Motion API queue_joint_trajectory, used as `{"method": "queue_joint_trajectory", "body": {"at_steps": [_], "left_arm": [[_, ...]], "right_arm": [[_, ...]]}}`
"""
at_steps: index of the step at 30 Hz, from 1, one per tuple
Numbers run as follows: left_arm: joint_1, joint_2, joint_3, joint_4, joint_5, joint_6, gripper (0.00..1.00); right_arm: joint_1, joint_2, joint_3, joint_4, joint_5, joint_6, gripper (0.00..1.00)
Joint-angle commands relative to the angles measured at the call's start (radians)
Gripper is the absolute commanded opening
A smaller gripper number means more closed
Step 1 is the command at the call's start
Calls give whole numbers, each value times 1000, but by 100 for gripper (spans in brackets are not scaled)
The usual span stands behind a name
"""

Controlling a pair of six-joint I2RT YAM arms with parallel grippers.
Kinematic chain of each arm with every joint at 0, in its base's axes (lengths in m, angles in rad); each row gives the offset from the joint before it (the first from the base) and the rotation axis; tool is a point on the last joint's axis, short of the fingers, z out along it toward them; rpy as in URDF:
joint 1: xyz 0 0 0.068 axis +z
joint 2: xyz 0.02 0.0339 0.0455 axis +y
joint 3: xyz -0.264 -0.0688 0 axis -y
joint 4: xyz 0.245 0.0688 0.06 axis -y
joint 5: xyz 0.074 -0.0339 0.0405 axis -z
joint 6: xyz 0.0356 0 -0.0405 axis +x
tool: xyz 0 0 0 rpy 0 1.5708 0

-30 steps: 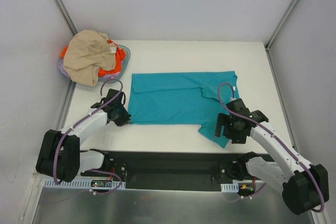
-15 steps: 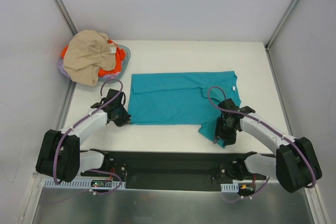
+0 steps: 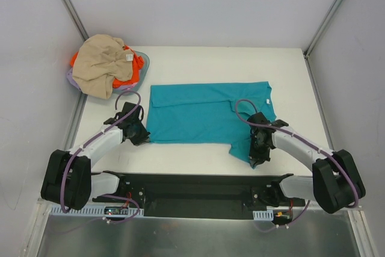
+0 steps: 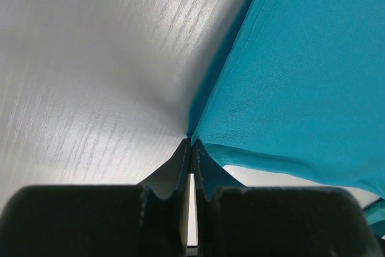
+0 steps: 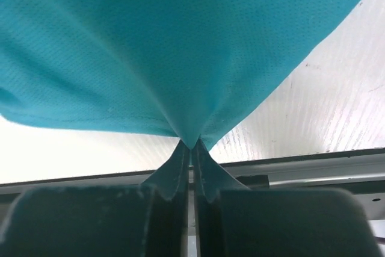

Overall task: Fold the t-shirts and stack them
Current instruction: Grap the side of the flattened tshirt closest away from the robot with both arms

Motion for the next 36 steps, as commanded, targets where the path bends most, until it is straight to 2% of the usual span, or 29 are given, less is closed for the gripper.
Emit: {"method": "queue_joint_trajectory", "body": {"at_steps": [1, 4, 9, 14, 16, 22, 26, 36], "left_arm": [[4, -62, -22, -66, 6, 36, 0], [4, -110, -45, -105, 16, 38, 0], [4, -186, -72, -136, 47, 32, 0], [4, -182, -7, -139, 66, 41, 0], [4, -158, 42, -138, 52, 61, 0], [5, -66, 175, -138, 26, 85, 0], [5, 10, 237, -138, 6, 82, 0], [48, 171, 364, -138, -23, 98, 0]], "right_arm": [[25, -107, -11, -84, 4, 39, 0], [65, -196, -22, -151, -37, 79, 1], [74, -300, 3, -217, -11, 76, 1], [72, -308, 163, -219, 176, -22, 1], [66, -284, 217, -207, 251, -54, 1], [-4, -112, 392, -150, 305, -121, 1], [-62, 3, 480, -84, 265, -157, 1], [-170, 261, 751, -55, 210, -248, 1]]}}
